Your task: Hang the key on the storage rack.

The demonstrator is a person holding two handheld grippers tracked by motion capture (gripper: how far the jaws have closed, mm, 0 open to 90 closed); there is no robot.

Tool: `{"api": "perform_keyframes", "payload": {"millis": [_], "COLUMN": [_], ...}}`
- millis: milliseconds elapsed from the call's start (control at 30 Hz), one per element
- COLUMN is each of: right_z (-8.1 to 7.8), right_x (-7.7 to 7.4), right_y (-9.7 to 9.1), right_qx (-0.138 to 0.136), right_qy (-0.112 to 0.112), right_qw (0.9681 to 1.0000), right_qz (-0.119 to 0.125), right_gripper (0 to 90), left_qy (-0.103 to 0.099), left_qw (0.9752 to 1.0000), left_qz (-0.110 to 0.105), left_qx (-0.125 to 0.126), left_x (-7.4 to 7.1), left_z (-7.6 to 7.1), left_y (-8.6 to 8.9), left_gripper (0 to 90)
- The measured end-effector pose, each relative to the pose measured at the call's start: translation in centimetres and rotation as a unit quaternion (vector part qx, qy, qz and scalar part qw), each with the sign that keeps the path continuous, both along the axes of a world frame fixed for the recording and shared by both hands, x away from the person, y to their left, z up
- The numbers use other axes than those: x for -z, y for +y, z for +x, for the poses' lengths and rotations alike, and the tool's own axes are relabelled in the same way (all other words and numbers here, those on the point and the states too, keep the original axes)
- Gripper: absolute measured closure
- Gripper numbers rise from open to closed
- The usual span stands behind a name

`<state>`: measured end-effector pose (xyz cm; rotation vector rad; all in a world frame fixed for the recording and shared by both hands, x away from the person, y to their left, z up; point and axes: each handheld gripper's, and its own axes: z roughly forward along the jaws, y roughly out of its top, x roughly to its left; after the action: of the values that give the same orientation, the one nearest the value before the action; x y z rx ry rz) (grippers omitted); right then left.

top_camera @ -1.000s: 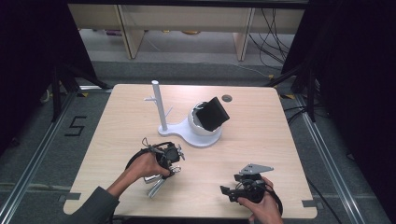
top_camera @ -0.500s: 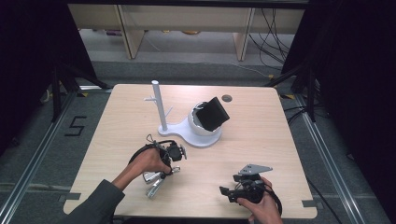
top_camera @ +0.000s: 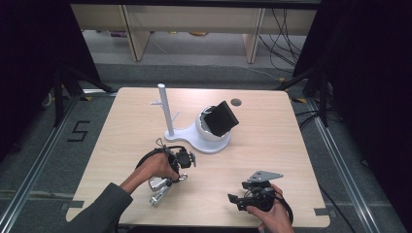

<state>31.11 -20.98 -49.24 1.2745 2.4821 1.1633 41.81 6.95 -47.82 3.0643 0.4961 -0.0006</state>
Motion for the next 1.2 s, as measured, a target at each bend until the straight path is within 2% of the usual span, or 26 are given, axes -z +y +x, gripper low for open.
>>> {"api": "perform_keyframes", "payload": {"millis": [100,133,167,200,233,267,300,333,367,400,633,667,733,833,900,933,1067,1100,1133,1200], "right_z": [0.1,-0.1,0.1,0.0,0.0,0.1,-0.1,0.0,-0.1,0.1,0.1,0.0,0.1,0.2,0.1,0.1,0.2,0.0,0.2,0.2], "right_x": [-0.1,-0.1,-0.1,-0.1,-0.1,-0.1,-0.1,-0.1,-0.1,-0.1,-0.1,-0.2,-0.1,0.0,0.0,0.0,0.1,0.0,0.0,0.0], "right_y": [0.0,0.0,-0.1,-0.1,-0.1,-0.1,0.0,0.0,0.0,-0.1,-0.1,0.0,-0.1,-0.1,-0.1,-0.1,-0.1,0.0,-0.1,-0.1], "right_qx": [0.001,0.005,0.0,0.002,0.008,0.001,0.008,0.006,0.006,0.003,0.006,0.009,0.002,0.004,0.005,0.007,0.004,0.011,0.004,0.005], "right_qy": [-0.001,0.007,-0.001,0.003,0.006,0.0,0.012,0.009,0.009,-0.002,-0.004,0.01,0.0,0.0,0.001,0.006,-0.001,0.012,0.001,0.003], "right_qw": [1.0,0.9999,1.0,1.0,0.9999,1.0,0.9998,0.9999,0.9999,1.0,1.0,0.9999,1.0,1.0,1.0,0.9999,1.0,0.9998,1.0,1.0], "right_qz": [0.003,0.007,0.004,0.006,0.006,0.007,0.01,0.008,0.008,0.005,0.006,0.009,0.005,0.005,0.003,0.006,0.002,0.006,0.003,0.003], "right_gripper": [26.8,26.8,26.9,26.9,26.9,26.9,26.9,26.8,26.9,26.9,26.9,26.9,26.9,26.9,26.9,26.9,26.9,26.9,26.9,26.9], "left_qy": [-0.003,-0.001,0.003,-0.002,0.002,0.005,0.001,0.001,-0.002,-0.007,-0.023,-0.027,-0.032,-0.041,-0.044,-0.052,-0.057,-0.065,-0.066,-0.075], "left_qw": [1.0,1.0,1.0,1.0,0.9999,0.9999,0.9999,0.9998,0.9998,0.9997,0.9985,0.9981,0.9976,0.9963,0.9957,0.9952,0.9948,0.9941,0.9939,0.9926], "left_qz": [-0.003,-0.004,-0.006,-0.009,-0.011,-0.014,-0.015,-0.018,-0.021,-0.025,-0.047,-0.051,-0.055,-0.067,-0.071,-0.071,-0.065,-0.066,-0.067,-0.071], "left_qx": [0.005,0.005,0.002,0.001,0.0,-0.003,0.0,0.0,-0.001,0.002,-0.017,-0.021,-0.025,-0.034,-0.04,-0.042,-0.053,-0.056,-0.058,-0.064], "left_x": [0.0,0.0,0.0,0.0,-0.1,-0.1,-0.2,-0.3,-0.6,-0.9,-2.6,-2.8,-3.4,-4.4,-5.1,-5.5,-6.8,-7.3,-7.6,-8.4], "left_z": [-0.1,-0.1,0.0,0.0,-0.1,-0.1,-0.1,-0.2,-0.1,0.0,0.2,0.2,0.3,0.4,0.5,0.5,0.6,0.7,0.7,0.8], "left_y": [0.1,0.1,0.2,0.2,0.2,0.3,0.3,0.4,0.4,0.6,2.1,2.3,2.7,3.4,3.9,4.2,5.2,5.4,5.6,6.1], "left_gripper": [75.2,75.2,75.2,75.2,75.2,75.2,75.2,75.2,75.2,75.2,75.2,75.2,75.2,75.2,75.2,75.2,75.2,75.2,75.2,75.2]}}
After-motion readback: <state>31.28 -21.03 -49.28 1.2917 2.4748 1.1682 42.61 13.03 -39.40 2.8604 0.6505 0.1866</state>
